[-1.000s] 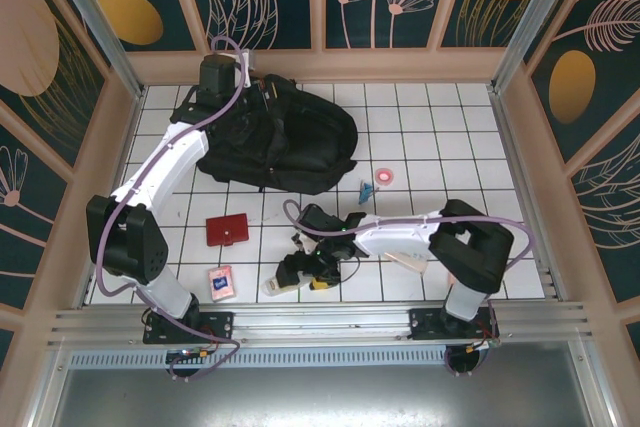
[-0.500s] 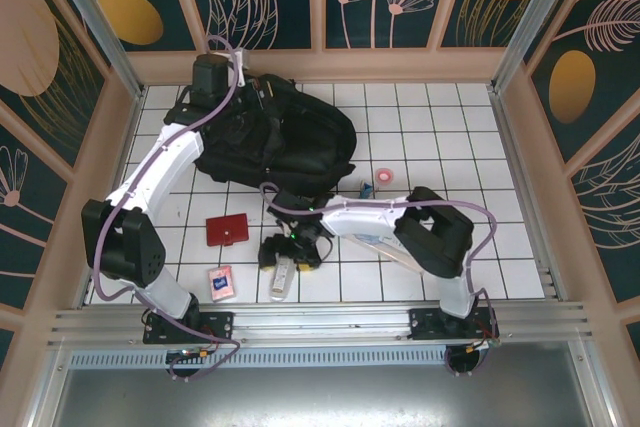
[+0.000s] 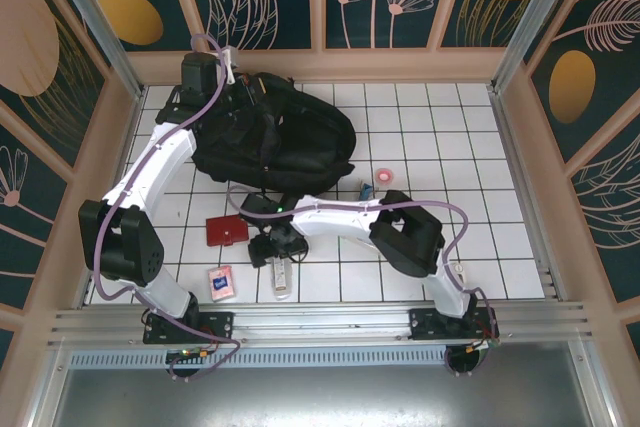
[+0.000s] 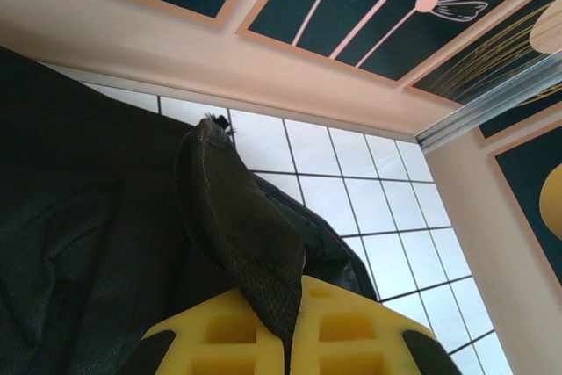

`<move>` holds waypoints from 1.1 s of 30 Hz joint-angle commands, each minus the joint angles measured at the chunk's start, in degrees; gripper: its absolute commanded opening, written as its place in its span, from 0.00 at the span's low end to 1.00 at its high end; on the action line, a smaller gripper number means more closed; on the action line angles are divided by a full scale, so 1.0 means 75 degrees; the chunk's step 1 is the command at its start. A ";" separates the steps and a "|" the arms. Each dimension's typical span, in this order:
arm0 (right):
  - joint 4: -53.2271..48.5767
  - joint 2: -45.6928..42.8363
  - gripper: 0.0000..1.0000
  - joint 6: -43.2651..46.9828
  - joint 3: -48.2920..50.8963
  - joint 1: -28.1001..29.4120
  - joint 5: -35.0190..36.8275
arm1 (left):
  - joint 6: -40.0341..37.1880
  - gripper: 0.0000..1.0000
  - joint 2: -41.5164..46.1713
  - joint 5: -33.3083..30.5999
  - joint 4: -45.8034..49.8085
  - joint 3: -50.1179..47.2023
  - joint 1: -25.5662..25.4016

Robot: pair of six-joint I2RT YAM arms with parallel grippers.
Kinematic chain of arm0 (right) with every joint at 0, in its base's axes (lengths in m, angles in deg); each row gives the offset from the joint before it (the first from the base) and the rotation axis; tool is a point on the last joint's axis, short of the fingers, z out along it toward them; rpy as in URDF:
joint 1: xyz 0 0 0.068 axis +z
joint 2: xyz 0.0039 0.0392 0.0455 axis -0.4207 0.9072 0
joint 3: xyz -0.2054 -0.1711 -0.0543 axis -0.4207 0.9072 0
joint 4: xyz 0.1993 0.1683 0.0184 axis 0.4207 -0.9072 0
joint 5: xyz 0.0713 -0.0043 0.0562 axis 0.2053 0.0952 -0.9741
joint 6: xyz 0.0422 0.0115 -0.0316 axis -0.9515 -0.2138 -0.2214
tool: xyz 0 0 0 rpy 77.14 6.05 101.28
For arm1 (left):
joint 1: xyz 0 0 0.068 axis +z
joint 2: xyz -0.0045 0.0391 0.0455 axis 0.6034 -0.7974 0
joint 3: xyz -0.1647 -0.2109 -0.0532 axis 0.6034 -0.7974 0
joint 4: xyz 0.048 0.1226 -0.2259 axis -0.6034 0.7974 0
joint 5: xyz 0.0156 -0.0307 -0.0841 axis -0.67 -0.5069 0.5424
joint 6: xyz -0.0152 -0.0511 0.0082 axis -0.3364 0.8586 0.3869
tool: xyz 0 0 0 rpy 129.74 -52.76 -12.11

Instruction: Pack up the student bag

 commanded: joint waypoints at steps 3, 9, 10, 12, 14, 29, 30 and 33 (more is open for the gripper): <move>-0.1721 0.0445 0.86 0.0315 -0.0400 0.0641 0.1436 | 0.0059 0.06 0.0228 0.0083 -0.0627 0.0044 0.0096; -0.1980 0.0558 0.75 0.0190 -0.0211 0.1136 0.1880 | 0.0047 0.06 0.0232 0.0076 -0.0620 0.0042 0.0102; -0.2018 0.0523 0.71 0.0166 -0.0167 0.1162 0.1984 | 0.0049 0.06 0.0231 0.0089 -0.0626 0.0044 0.0097; -0.2035 0.0316 0.63 0.0135 -0.0015 0.1164 0.2187 | 0.0047 0.06 0.0219 0.0088 -0.0626 0.0041 0.0102; -0.1956 0.0048 0.57 0.0110 0.0193 0.1074 0.2239 | 0.0050 0.06 0.0219 0.0090 -0.0623 0.0044 0.0093; -0.0466 -0.2488 0.50 -0.0005 0.1952 0.0268 0.2907 | 0.0106 0.08 0.0107 0.0333 -0.0650 0.0125 0.0127; -0.0450 -0.2682 0.50 0.0012 0.1979 0.0155 0.2987 | 0.0100 0.08 0.0124 0.0344 -0.0660 0.0123 0.0134; -0.0187 -0.3391 0.50 0.0181 0.2007 -0.0353 0.2928 | 0.0081 0.08 0.0071 0.0348 -0.0632 0.0199 0.0127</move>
